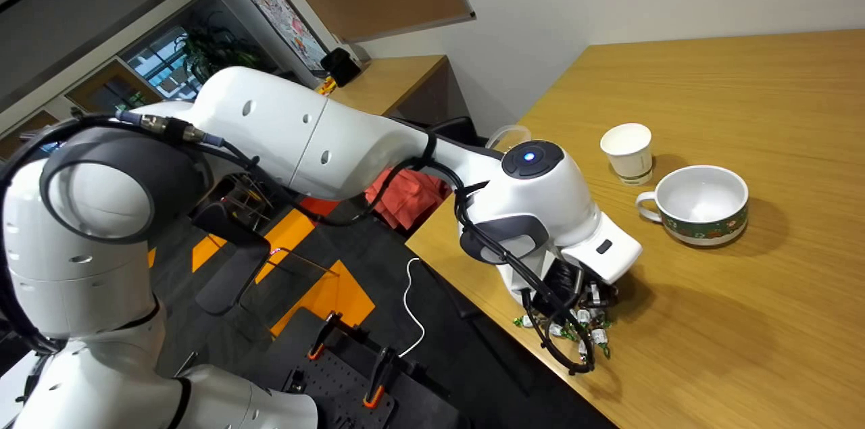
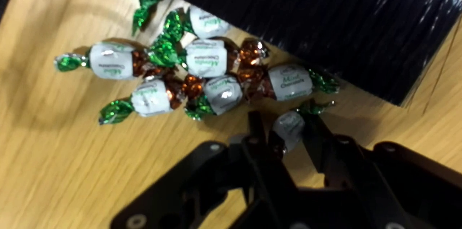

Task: Put two candies in the bowl and close it

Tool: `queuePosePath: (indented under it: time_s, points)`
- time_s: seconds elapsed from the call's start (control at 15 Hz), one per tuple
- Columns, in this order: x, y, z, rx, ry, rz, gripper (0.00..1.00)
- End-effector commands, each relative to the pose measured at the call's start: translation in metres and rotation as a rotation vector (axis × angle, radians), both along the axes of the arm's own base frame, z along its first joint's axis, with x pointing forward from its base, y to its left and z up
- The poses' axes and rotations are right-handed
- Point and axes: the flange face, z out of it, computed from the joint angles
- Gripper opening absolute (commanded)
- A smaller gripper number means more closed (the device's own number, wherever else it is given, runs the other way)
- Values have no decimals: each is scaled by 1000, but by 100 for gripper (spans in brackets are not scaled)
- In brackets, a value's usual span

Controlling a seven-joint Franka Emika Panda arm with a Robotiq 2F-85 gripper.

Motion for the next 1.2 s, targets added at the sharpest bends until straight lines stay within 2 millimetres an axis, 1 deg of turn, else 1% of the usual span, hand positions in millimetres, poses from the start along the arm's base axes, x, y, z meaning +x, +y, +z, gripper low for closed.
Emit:
queuePosePath:
  time_s: [0.0,0.07,0.13,0.2,0.27,0.33,0.47,0.6,0.73,0.87,1.07,1.13]
  points:
    - [7,-2,-4,16,8,5,33]
    - [8,-2,-4,13,8,5,26]
    - [9,-1,-3,11,6,7,9]
    - [9,0,-2,9,3,10,7]
    - [7,2,4,6,-6,11,2]
    - [8,3,9,5,-13,14,0]
    - [8,9,24,-5,-32,25,3]
    - [13,17,43,-13,-55,50,3]
    - [25,34,67,-34,-85,99,3]
    - [43,59,95,-48,-123,169,3]
    - [79,112,130,-59,-196,294,3]
    - [92,134,140,-63,-223,353,3]
